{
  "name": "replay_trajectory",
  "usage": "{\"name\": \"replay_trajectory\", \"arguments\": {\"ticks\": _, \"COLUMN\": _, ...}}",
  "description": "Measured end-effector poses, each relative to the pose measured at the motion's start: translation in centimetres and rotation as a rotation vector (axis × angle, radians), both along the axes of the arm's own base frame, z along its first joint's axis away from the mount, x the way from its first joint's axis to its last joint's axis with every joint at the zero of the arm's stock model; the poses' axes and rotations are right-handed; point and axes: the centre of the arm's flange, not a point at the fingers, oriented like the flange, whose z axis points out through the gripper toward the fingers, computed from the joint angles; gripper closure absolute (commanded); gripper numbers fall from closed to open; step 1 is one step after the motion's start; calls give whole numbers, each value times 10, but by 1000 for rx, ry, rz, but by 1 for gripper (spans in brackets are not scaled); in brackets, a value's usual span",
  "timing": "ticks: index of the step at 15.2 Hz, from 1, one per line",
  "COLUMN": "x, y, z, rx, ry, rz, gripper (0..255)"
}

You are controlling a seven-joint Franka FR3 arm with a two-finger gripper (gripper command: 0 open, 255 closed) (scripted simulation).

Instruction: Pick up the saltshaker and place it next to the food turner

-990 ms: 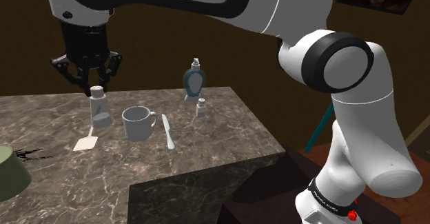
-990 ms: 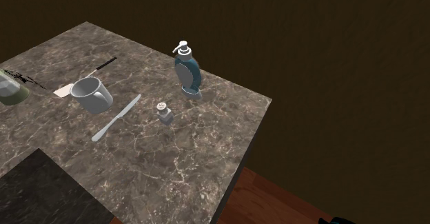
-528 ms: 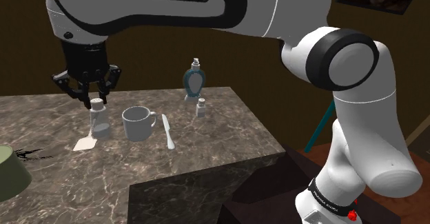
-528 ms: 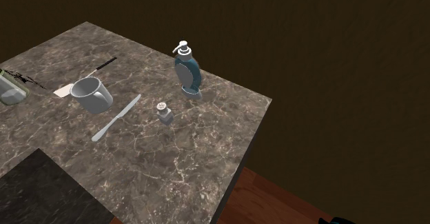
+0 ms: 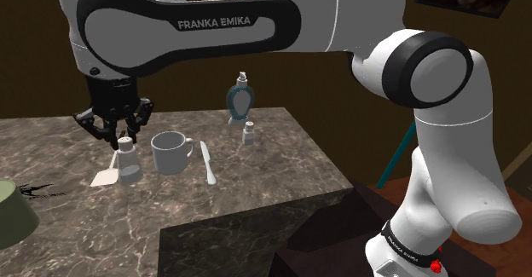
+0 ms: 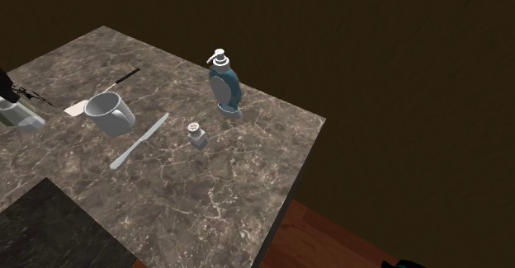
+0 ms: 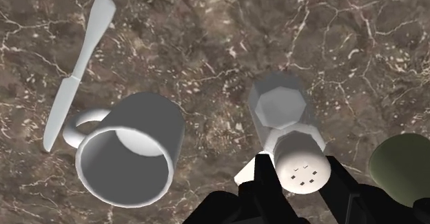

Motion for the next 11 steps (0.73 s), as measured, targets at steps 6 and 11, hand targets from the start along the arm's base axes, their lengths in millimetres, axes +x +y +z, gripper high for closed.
{"name": "replay_trajectory", "arguments": {"ticks": 6, "x": 0, "y": 1, "z": -32, "rx": 0, "ry": 0, "rz": 0, "gripper": 255}}
{"name": "replay_trajectory", "arguments": {"ticks": 11, "x": 1, "y": 2, "z": -58, "rx": 0, "ry": 0, "rz": 0, "gripper": 255}}
